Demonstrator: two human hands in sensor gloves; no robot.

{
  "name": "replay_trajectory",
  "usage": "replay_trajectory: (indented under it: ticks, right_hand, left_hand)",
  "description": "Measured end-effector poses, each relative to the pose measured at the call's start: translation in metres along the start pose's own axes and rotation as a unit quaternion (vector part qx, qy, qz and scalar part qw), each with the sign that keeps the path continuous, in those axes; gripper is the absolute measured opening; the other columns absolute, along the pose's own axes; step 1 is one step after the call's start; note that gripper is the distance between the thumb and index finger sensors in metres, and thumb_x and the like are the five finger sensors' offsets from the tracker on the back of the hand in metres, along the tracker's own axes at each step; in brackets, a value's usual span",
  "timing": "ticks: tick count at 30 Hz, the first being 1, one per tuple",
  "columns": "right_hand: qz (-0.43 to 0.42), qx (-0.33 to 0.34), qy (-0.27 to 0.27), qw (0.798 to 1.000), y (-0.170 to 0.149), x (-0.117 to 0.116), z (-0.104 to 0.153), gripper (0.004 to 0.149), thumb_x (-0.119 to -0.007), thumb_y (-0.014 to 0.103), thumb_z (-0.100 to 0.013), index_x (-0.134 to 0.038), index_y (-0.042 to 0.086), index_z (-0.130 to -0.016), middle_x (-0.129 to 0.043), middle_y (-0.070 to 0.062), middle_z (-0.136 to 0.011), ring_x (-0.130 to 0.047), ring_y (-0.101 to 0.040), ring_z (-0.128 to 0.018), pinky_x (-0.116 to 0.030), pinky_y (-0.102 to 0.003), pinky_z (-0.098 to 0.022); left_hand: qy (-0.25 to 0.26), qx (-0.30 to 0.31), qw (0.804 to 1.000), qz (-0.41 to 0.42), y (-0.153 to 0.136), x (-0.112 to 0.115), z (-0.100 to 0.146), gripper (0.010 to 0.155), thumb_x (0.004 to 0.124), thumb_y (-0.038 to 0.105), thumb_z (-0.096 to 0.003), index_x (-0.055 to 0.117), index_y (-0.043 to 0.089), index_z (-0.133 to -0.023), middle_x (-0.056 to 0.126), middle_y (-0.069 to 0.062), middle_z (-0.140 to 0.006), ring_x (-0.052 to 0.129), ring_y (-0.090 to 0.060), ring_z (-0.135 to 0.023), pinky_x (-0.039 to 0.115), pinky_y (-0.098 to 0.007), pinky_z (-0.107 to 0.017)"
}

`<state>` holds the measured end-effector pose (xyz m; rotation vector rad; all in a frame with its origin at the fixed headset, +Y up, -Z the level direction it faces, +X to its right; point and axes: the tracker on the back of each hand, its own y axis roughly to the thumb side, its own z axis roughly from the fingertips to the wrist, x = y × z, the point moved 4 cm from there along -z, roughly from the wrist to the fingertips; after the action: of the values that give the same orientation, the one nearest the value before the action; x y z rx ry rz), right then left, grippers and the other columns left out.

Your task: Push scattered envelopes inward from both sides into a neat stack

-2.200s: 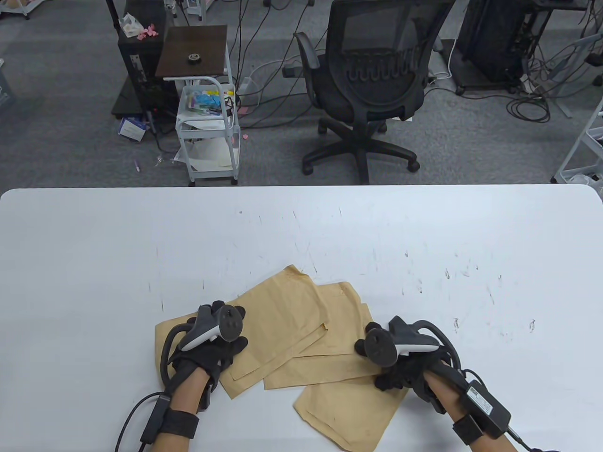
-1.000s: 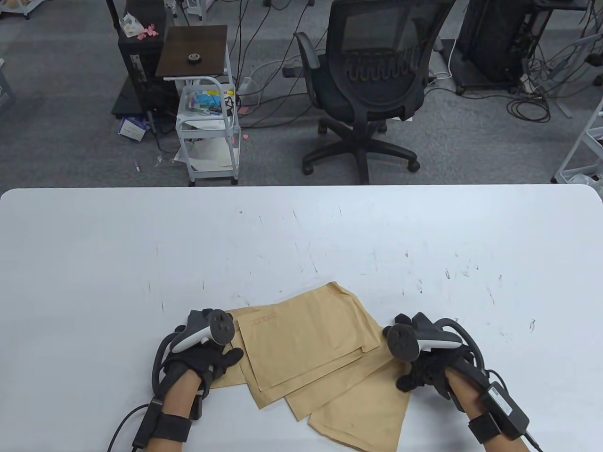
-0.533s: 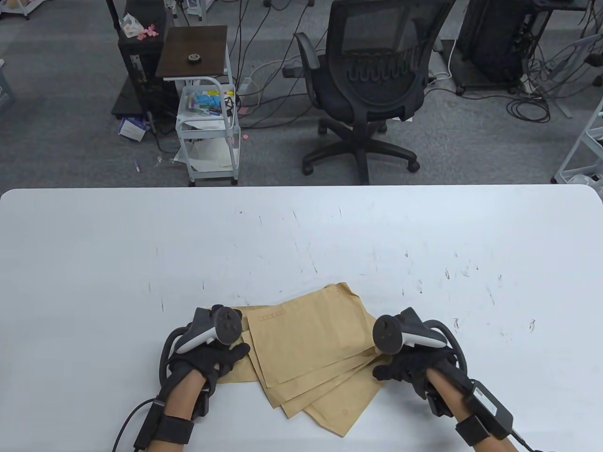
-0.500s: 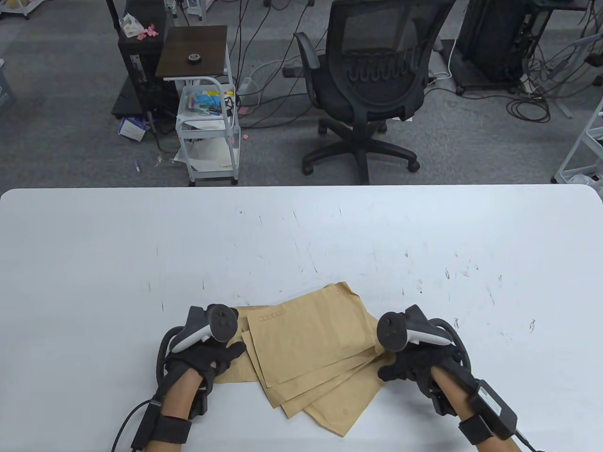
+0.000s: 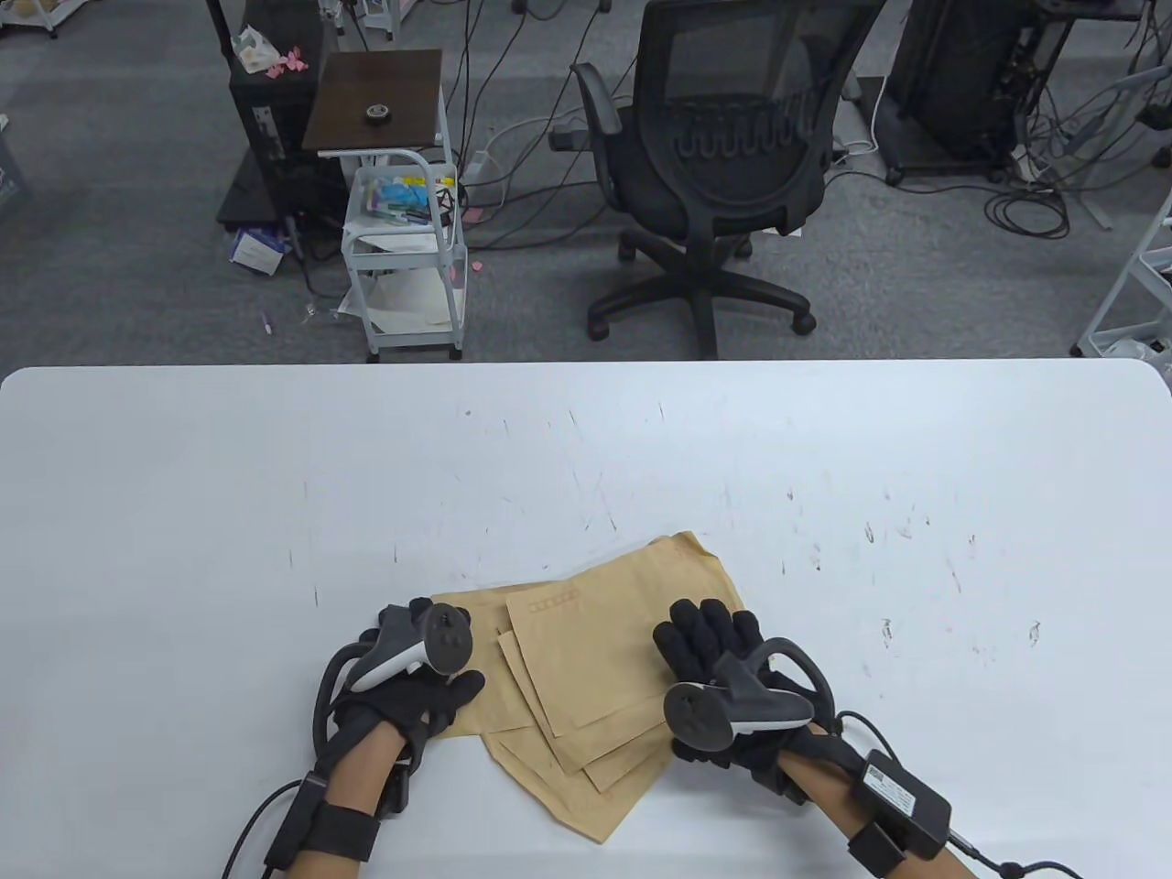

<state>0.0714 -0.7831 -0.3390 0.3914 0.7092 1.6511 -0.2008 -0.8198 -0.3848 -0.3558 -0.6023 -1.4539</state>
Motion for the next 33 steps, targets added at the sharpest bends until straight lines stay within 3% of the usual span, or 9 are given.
replay_trajectory:
  ticks: [6, 11, 13, 18, 22, 25, 28, 31, 33]
  right_hand:
    - [-0.09, -0.088, 0.098, 0.987, 0.009, -0.003, -0.006, 0.099, -0.065, 0.047, -0.048, -0.012, -0.017, -0.102, -0.007, -0.05, -0.102, -0.016, -0.075, -0.089, -0.023, -0.083, -0.06]
    - [-0.099, -0.056, 0.048, 0.992, -0.014, 0.07, -0.012, 0.093, -0.066, 0.049, -0.048, -0.023, -0.009, -0.107, -0.023, -0.043, -0.11, -0.035, -0.068, -0.096, -0.037, -0.078, -0.066]
    - [-0.097, -0.077, 0.005, 0.992, -0.029, 0.089, -0.032, 0.095, -0.069, 0.049, -0.047, -0.024, -0.01, -0.107, -0.025, -0.043, -0.11, -0.037, -0.067, -0.097, -0.038, -0.078, -0.067]
    - [-0.101, -0.062, 0.116, 0.986, -0.044, 0.054, -0.123, 0.107, -0.075, 0.049, -0.044, -0.003, -0.004, -0.104, -0.003, -0.037, -0.109, -0.016, -0.064, -0.097, -0.026, -0.077, -0.067]
    - [-0.072, -0.039, 0.161, 0.984, -0.037, 0.015, -0.158, 0.114, -0.07, 0.056, -0.036, 0.008, 0.003, -0.098, -0.005, -0.026, -0.11, -0.017, -0.057, -0.095, -0.031, -0.072, -0.067]
    - [-0.05, -0.04, 0.108, 0.992, -0.039, 0.027, -0.152, 0.108, -0.075, 0.052, -0.037, -0.004, 0.004, -0.104, -0.022, -0.021, -0.114, -0.033, -0.053, -0.099, -0.036, -0.071, -0.069]
    - [-0.028, -0.031, 0.128, 0.991, -0.041, 0.024, -0.144, 0.107, -0.072, 0.055, -0.037, -0.003, 0.008, -0.104, -0.021, -0.017, -0.115, -0.034, -0.048, -0.1, -0.038, -0.069, -0.069]
    - [-0.052, -0.027, 0.098, 0.994, -0.036, 0.024, -0.144, 0.109, -0.074, 0.054, -0.036, -0.008, 0.002, -0.105, -0.025, -0.024, -0.113, -0.036, -0.053, -0.096, -0.038, -0.07, -0.068]
    - [-0.047, -0.027, 0.087, 0.995, -0.03, 0.028, -0.146, 0.109, -0.075, 0.053, -0.035, -0.013, -0.002, -0.105, -0.03, -0.028, -0.111, -0.042, -0.053, -0.094, -0.042, -0.068, -0.068]
  left_hand:
    - [0.0, 0.013, 1.0, 0.018, 0.001, -0.015, 0.015, 0.074, 0.046, 0.051, -0.0498, 0.015, 0.023, -0.111, 0.002, -0.02, -0.112, 0.011, -0.05, -0.104, 0.027, -0.063, -0.078]
    - [0.119, 0.057, 0.991, -0.032, 0.045, -0.042, 0.051, 0.092, 0.052, 0.061, -0.0473, -0.002, 0.015, -0.106, -0.012, -0.026, -0.107, -0.002, -0.056, -0.1, 0.017, -0.071, -0.074]
    - [0.117, 0.119, 0.984, -0.057, 0.087, -0.031, 0.057, 0.102, 0.052, 0.067, -0.0448, -0.011, 0.012, -0.103, -0.018, -0.026, -0.105, -0.006, -0.058, -0.098, 0.015, -0.075, -0.072]
    - [0.06, 0.214, 0.957, -0.186, 0.174, 0.028, 0.058, 0.109, 0.053, 0.071, -0.0414, -0.013, 0.009, -0.102, -0.02, -0.025, -0.104, -0.01, -0.058, -0.098, 0.011, -0.078, -0.07]
    - [0.017, 0.171, 0.949, -0.265, 0.153, 0.038, 0.041, 0.106, 0.044, 0.075, -0.0375, -0.016, 0.015, -0.101, -0.022, -0.02, -0.105, -0.012, -0.051, -0.1, 0.009, -0.075, -0.072]
    - [-0.02, 0.148, 0.968, -0.204, 0.117, 0.027, 0.032, 0.105, 0.056, 0.07, -0.0368, -0.011, 0.024, -0.103, -0.022, -0.015, -0.105, -0.016, -0.048, -0.098, 0.005, -0.073, -0.072]
    - [-0.044, 0.099, 0.972, -0.21, 0.081, 0.016, 0.025, 0.104, 0.059, 0.07, -0.0344, -0.013, 0.033, -0.099, -0.021, -0.014, -0.106, -0.015, -0.048, -0.099, 0.008, -0.072, -0.073]
    - [-0.052, 0.115, 0.976, -0.179, 0.075, 0.009, 0.028, 0.103, 0.064, 0.066, -0.0394, -0.008, 0.029, -0.102, -0.018, -0.014, -0.107, -0.01, -0.049, -0.1, 0.011, -0.072, -0.074]
    - [-0.006, 0.183, 0.975, -0.129, 0.094, 0.005, 0.036, 0.102, 0.064, 0.065, -0.0404, -0.004, 0.025, -0.105, -0.014, -0.016, -0.108, -0.006, -0.05, -0.101, 0.013, -0.073, -0.073]
